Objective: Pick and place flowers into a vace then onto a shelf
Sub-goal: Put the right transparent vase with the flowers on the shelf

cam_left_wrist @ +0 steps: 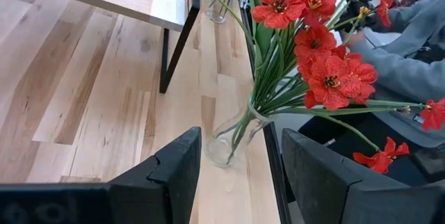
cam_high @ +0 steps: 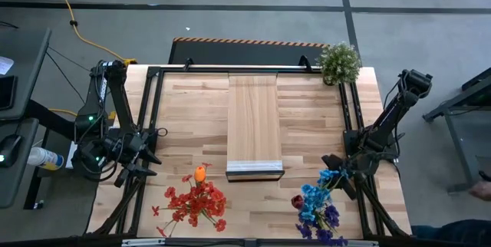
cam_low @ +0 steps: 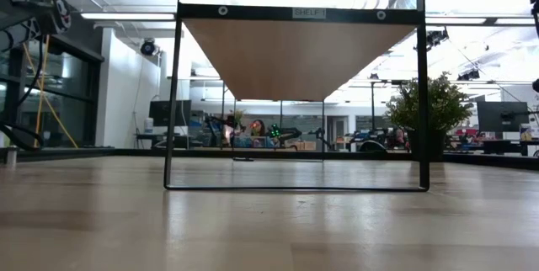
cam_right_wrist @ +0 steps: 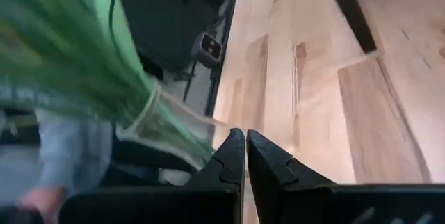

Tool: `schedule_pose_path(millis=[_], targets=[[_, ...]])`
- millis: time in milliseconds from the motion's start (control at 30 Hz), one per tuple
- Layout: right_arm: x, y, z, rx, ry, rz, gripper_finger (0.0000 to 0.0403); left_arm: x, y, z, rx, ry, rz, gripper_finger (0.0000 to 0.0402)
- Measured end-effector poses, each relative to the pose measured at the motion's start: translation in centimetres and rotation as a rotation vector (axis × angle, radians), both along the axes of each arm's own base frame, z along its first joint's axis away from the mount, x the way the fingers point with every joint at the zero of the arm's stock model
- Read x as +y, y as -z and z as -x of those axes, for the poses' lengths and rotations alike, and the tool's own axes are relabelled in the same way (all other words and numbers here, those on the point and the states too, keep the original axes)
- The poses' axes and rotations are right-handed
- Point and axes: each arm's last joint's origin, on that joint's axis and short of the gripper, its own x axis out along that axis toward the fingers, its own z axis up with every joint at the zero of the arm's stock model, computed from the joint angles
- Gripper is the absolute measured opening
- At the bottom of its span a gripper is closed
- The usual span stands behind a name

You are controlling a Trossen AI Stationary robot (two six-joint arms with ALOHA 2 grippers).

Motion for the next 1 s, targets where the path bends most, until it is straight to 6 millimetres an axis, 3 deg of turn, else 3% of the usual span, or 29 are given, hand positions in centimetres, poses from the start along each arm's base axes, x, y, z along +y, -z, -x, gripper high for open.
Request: schedule_pose_path(millis=[100, 300, 600, 767, 1000], targets=[[-0.1, -0.11, -0.1, 0.019, 0.071, -0.06, 0.0009, 0.0, 0.0, 0.0, 0.0, 0.0, 0.0, 0.0232], [-0.55, -0.07, -0.3, -0.046, 0.212, 0.019, 0.0007, 0.0, 0.0, 0.0, 0.0, 0.0, 0.0, 0.0232], [-0.5, 0.07, -0.23, -0.068, 0.159, 0.1, 0.0029, 0.0, 0.0, 0.0, 0.0, 0.0, 0.0, 0.0232], [-0.52, 0.01, -0.26, -0.075, 0.173, 0.096, 0.0085, 0.0, 0.0, 0.0, 0.0, 0.0, 0.0, 0.0232], [-0.51, 0.0, -0.26, -0.099, 0.151, 0.14, 0.0206, 0.0, 0.0, 0.0, 0.0, 0.0, 0.0, 0.0232]])
